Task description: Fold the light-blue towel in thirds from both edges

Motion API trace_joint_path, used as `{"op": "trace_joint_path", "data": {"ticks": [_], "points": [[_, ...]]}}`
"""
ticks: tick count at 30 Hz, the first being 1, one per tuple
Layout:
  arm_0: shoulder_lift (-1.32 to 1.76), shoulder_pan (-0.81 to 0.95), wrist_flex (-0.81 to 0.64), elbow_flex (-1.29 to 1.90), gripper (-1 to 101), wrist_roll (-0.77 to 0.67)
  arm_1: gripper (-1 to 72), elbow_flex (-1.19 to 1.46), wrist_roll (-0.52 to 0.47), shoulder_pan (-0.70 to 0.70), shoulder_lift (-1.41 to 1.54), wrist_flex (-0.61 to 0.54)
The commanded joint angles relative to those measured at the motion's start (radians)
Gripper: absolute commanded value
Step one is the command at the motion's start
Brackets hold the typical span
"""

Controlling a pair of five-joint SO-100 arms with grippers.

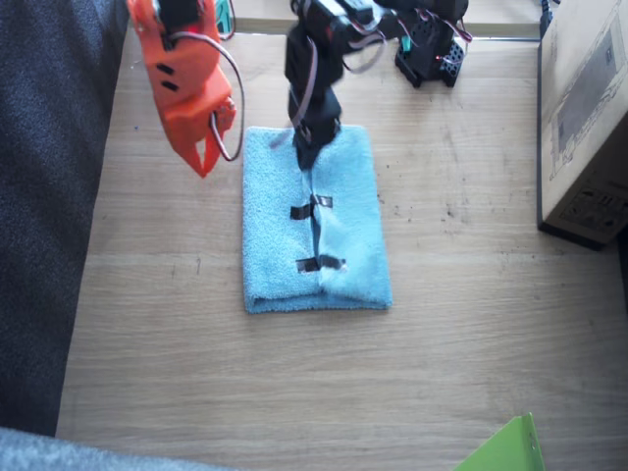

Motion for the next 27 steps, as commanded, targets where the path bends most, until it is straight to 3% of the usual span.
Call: {"op": "trace_joint_path", "data": {"ticks": [1,8,12,17,27], "points": [[0.213,0.035,0.011,0.064,0,0.038,2.2,0.009,0.006,-0.026,0.084,0.012],[0.603,0.249,0.012,0.218,0,0.083,2.1,0.066,-0.006,-0.080,0.155,0.012],[0.821,0.445,-0.023,0.436,0,-0.015,0.1,0.181,0.003,-0.097,0.252,-0.049],[1.278,0.718,-0.382,1.120,0,-0.199,0.0,0.594,-0.034,-0.112,0.528,-0.287],[1.829,1.000,-0.741,2.013,0,-0.225,0.0,1.236,-0.175,-0.360,1.075,-0.575]]}}
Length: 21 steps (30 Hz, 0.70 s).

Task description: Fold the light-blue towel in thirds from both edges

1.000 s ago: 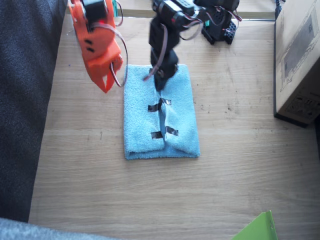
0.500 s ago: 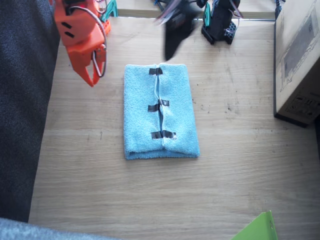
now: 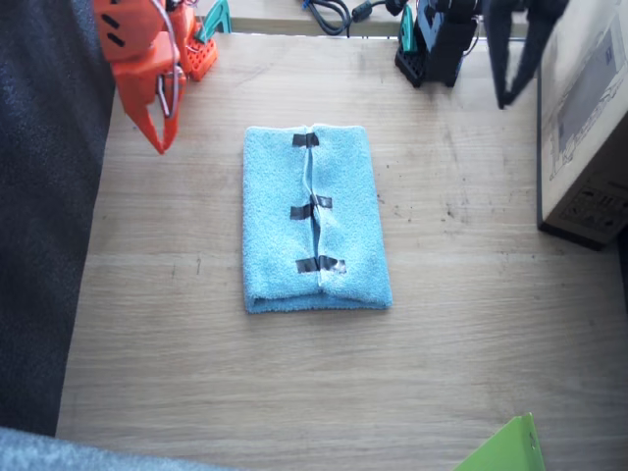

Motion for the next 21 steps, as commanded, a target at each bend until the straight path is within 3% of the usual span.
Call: {"op": "trace_joint_path", "data": {"ticks": [1,6,12,15,21], "points": [[0.175,0.060,-0.091,0.252,0,0.008,0.0,0.092,-0.067,-0.107,0.241,-0.049],[0.282,0.081,-0.216,0.462,0,-0.018,0.0,0.325,-0.150,-0.175,0.457,-0.132],[0.463,0.048,-0.273,0.615,2,-0.081,0.0,0.551,-0.121,-0.218,0.882,-0.114],[0.545,0.054,-0.268,0.687,2,-0.084,0.0,0.644,-0.089,-0.250,1.124,-0.044],[0.957,0.071,-0.121,0.854,4,-0.101,0.0,0.666,-0.034,-0.284,1.123,-0.078]]}}
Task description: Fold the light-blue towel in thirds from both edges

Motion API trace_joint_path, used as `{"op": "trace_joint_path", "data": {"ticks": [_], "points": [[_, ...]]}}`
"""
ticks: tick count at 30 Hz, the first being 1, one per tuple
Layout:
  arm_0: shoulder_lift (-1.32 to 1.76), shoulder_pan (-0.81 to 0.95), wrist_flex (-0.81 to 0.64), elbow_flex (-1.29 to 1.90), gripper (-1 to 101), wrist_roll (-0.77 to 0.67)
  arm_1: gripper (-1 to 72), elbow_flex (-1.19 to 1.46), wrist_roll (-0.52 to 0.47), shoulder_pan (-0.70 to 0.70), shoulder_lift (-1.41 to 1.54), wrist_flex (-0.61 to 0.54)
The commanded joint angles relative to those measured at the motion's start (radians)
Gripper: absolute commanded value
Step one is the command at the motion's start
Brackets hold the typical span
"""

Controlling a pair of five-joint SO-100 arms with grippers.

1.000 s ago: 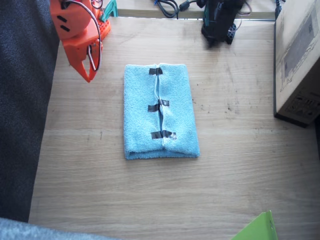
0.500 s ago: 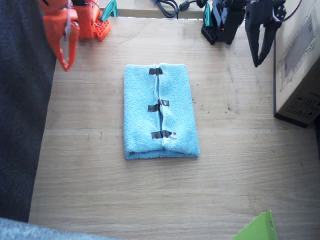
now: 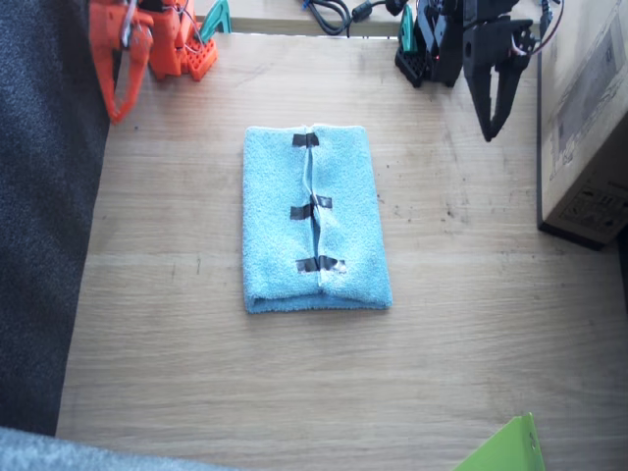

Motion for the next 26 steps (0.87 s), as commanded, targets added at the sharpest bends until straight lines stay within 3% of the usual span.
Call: {"op": "trace_joint_path", "data": {"ticks": [1,16,26], "points": [[0.259,0.018,0.084,0.064,4,0.014,0.0,0.003,0.044,0.008,0.011,-0.011],[0.258,-0.005,0.057,0.107,5,0.000,0.0,0.011,0.202,-0.012,0.011,-0.061],[0.258,0.003,0.057,0.107,6,-0.008,0.0,0.012,0.233,-0.034,0.011,-0.063]]}}
